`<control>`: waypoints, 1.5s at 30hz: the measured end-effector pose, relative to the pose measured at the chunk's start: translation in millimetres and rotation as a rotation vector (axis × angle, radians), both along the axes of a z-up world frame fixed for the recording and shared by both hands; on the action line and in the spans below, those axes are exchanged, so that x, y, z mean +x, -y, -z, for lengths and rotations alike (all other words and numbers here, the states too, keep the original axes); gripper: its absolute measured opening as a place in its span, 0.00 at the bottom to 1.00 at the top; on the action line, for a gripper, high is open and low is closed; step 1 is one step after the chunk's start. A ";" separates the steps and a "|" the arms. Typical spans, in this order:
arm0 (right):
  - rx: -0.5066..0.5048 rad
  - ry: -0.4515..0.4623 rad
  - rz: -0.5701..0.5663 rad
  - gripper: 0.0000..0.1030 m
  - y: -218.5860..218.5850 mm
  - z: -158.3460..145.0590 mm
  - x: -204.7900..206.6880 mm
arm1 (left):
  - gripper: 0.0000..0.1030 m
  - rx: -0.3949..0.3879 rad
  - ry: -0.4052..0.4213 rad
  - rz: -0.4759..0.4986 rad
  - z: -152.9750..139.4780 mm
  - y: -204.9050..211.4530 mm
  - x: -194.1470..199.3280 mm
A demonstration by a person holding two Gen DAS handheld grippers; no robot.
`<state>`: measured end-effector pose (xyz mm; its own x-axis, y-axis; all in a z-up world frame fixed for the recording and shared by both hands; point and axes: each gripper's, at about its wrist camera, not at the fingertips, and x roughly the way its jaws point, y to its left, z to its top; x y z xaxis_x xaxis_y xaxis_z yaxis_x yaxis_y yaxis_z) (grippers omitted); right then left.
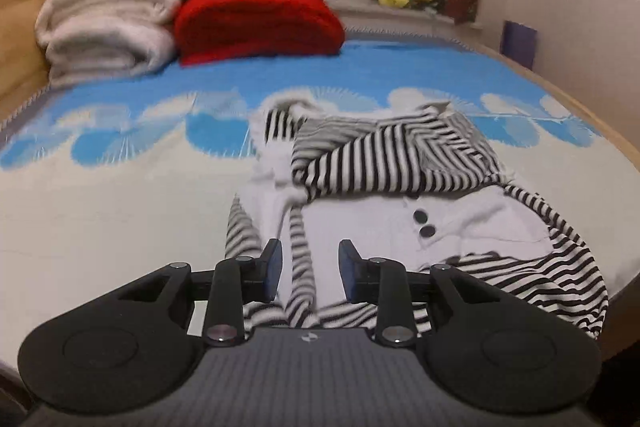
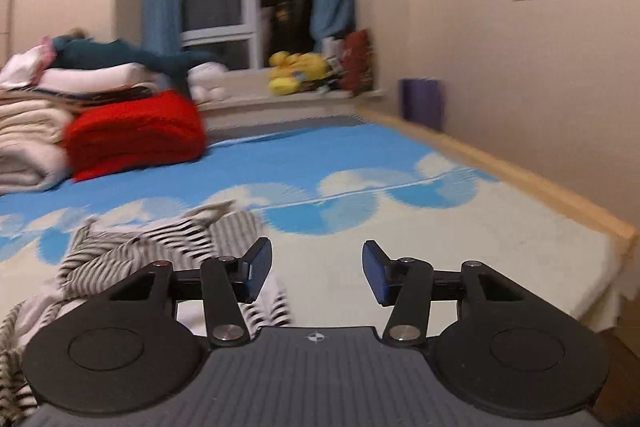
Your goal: Fold small clothes
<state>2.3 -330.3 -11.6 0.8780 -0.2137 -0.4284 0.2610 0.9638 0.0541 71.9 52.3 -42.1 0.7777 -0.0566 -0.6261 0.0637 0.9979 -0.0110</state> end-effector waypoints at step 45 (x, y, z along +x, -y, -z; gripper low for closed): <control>0.346 -0.604 -0.056 0.08 -0.5 123.4 63.1 | 0.10 -0.176 -0.394 -0.218 87.7 -51.7 42.4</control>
